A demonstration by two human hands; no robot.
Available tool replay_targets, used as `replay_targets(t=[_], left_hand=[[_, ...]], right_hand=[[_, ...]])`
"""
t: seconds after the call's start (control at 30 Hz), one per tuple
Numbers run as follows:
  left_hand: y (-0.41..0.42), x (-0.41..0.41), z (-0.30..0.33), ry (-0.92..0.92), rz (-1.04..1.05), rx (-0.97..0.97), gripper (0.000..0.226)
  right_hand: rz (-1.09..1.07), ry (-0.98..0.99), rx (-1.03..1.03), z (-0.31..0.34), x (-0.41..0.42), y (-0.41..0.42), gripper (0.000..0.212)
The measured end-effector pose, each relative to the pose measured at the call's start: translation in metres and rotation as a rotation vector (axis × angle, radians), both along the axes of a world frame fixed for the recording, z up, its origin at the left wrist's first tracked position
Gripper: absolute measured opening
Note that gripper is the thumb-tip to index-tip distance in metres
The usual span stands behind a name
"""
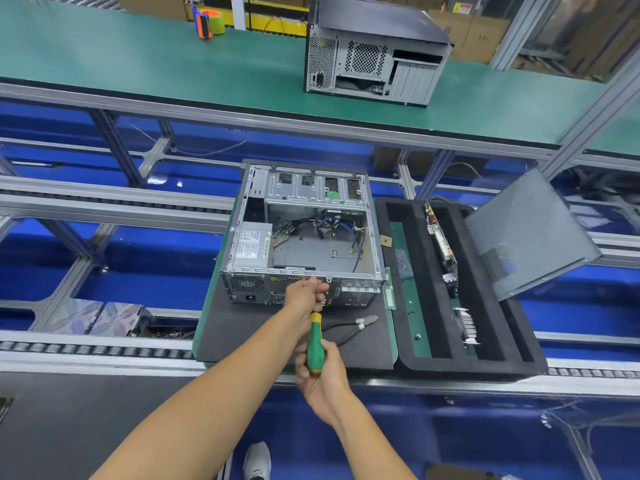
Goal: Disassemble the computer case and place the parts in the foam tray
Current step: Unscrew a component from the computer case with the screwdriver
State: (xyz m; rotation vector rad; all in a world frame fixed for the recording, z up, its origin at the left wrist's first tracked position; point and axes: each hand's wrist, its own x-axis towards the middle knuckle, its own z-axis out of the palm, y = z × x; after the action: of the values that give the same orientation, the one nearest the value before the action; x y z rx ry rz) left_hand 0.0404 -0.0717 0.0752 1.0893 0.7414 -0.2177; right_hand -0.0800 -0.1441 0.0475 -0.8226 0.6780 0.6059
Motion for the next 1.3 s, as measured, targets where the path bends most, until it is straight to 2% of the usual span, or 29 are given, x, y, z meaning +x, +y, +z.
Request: replay_targets(t=[0.1, 0.23, 0.33, 0.4, 0.43, 0.5, 0.6, 0.67, 0.73, 0.8, 0.87, 0.97, 1.0, 1.07, 1.13, 1.23, 1.3], left_hand=[[-0.002, -0.001, -0.003, -0.008, -0.001, 0.043, 0.026], [0.000, -0.002, -0.005, -0.020, -0.027, 0.123, 0.027], [-0.003, -0.003, -0.003, -0.026, -0.019, 0.114, 0.027], [-0.004, -0.002, -0.003, -0.018, -0.009, 0.122, 0.027], [-0.004, -0.002, -0.004, -0.017, -0.009, 0.130, 0.027], [-0.003, 0.000, -0.006, -0.015, -0.020, 0.136, 0.027], [-0.002, 0.002, -0.008, -0.027, -0.016, 0.093, 0.028], [-0.003, 0.002, -0.007, -0.026, -0.005, 0.083, 0.028], [-0.003, 0.001, -0.009, -0.031, -0.006, 0.099, 0.027], [-0.001, -0.001, -0.010, -0.049, -0.027, 0.138, 0.029], [0.000, -0.001, -0.011, -0.061, -0.036, 0.165, 0.032], [-0.003, -0.002, -0.010, -0.059, -0.026, 0.164, 0.031], [-0.004, -0.002, -0.010, -0.054, -0.018, 0.161, 0.030], [-0.004, 0.000, -0.010, -0.045, -0.004, 0.145, 0.029], [-0.004, 0.001, -0.008, -0.039, -0.001, 0.126, 0.030], [-0.003, 0.002, -0.006, -0.040, 0.007, 0.079, 0.030], [-0.004, 0.001, -0.006, -0.037, 0.010, 0.069, 0.029]], right_hand=[[-0.042, 0.029, -0.027, 0.000, 0.002, -0.001, 0.034], [0.001, -0.070, -0.321, 0.006, 0.005, 0.006, 0.013], [-0.063, -0.200, -0.618, 0.008, 0.009, 0.012, 0.031], [-0.012, -0.221, -0.713, 0.009, 0.011, 0.015, 0.028], [0.042, -0.230, -0.694, 0.010, 0.011, 0.015, 0.022], [0.124, -0.183, -0.501, 0.012, 0.011, 0.013, 0.015], [0.071, -0.033, -0.113, 0.011, 0.011, 0.002, 0.027], [0.020, 0.012, 0.029, 0.008, 0.013, -0.007, 0.027], [0.077, 0.017, -0.014, 0.006, 0.019, -0.011, 0.025], [0.173, -0.026, -0.151, 0.008, 0.020, -0.009, 0.020], [0.192, -0.111, -0.325, 0.009, 0.020, -0.005, 0.006], [0.129, -0.263, -0.591, 0.010, 0.023, 0.000, 0.035], [0.145, -0.296, -0.625, 0.011, 0.023, 0.002, 0.038], [0.178, -0.311, -0.610, 0.014, 0.024, 0.003, 0.026], [0.192, -0.268, -0.487, 0.018, 0.024, 0.003, 0.002], [0.185, -0.075, -0.176, 0.014, 0.019, -0.005, 0.031], [0.142, -0.044, -0.039, 0.011, 0.018, -0.011, 0.032]])
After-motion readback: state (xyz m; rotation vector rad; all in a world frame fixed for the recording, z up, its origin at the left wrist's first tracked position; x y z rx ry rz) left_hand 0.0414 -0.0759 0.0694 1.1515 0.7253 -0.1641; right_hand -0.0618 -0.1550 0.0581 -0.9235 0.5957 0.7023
